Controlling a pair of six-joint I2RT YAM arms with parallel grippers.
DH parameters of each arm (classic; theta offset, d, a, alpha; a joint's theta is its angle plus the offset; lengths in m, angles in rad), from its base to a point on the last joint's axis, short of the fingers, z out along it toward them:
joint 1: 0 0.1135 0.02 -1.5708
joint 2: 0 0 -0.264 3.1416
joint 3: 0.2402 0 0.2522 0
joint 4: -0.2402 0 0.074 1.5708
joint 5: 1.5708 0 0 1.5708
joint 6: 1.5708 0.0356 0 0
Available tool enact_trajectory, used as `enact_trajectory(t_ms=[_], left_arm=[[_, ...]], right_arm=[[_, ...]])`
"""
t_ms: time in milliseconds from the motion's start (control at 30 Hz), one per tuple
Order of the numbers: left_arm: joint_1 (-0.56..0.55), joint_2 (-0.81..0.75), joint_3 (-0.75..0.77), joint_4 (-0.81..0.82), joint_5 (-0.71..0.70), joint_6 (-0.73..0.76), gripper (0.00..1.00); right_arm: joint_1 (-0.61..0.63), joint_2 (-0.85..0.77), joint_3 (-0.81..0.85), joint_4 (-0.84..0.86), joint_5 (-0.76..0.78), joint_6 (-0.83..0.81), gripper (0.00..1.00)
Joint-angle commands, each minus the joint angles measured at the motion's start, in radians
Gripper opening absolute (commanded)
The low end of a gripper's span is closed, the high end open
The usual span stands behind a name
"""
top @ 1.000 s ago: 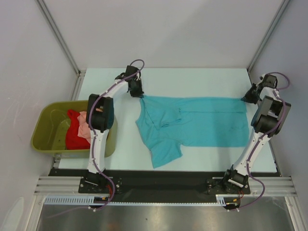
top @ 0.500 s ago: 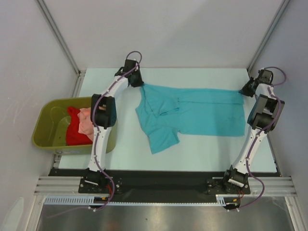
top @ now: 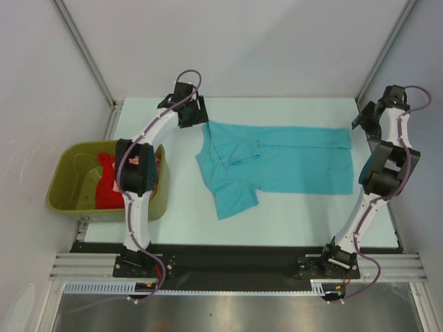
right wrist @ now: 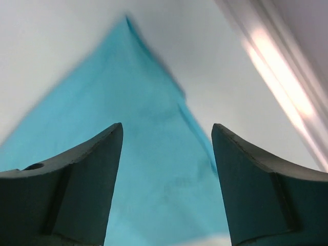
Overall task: Fold and stack the t-shirts
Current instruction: Fold the tshirt
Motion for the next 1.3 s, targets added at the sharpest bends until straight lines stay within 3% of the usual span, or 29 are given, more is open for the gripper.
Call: enact_trajectory(t_ms=[0,200,300,433,533,767,1067,1267], left_arm=[[-0.088,-0.284,-0.118,0.017,0.003,-0.005,0.73],[-0.252,-0.627,-0.445,-0.055,-0.058,-0.041,0.6],[-0.337,-0.736,-0.609,-0.078,-0.103,-0.086,0.51],[-0.361,-0.904,-0.865,-0.058,-0.065,-0.201,0.41],[-0.363,-0.958,-0.972,-0.041,-0.057,-0.279,0.4],[-0.361,-0.904,-1.089,0.078,0.063,-0.396,0.48],[-0.358,-0.811,-1.112,0.232,0.103,-0.316,0.56],[-0.358,-0.708,-1.085,0.236,0.126,-0.328,0.53]], right_arm=[[-0.005,-0.269,-0.206,-0.1,0.043,0.046,0.75],[-0.019,-0.678,-0.716,0.027,-0.103,0.141,0.66],[0.027,-0.788,-0.808,0.035,-0.138,0.154,0.6],[0.137,-0.909,-0.872,-0.023,-0.138,0.141,0.57],[0.191,-1.003,-0.951,-0.042,-0.128,0.152,0.57],[0.19,-1.11,-1.064,-0.075,-0.138,0.135,0.63],[0.125,-1.107,-1.095,-0.074,-0.175,0.117,0.64],[0.069,-1.061,-1.102,-0.04,-0.22,0.15,0.64]])
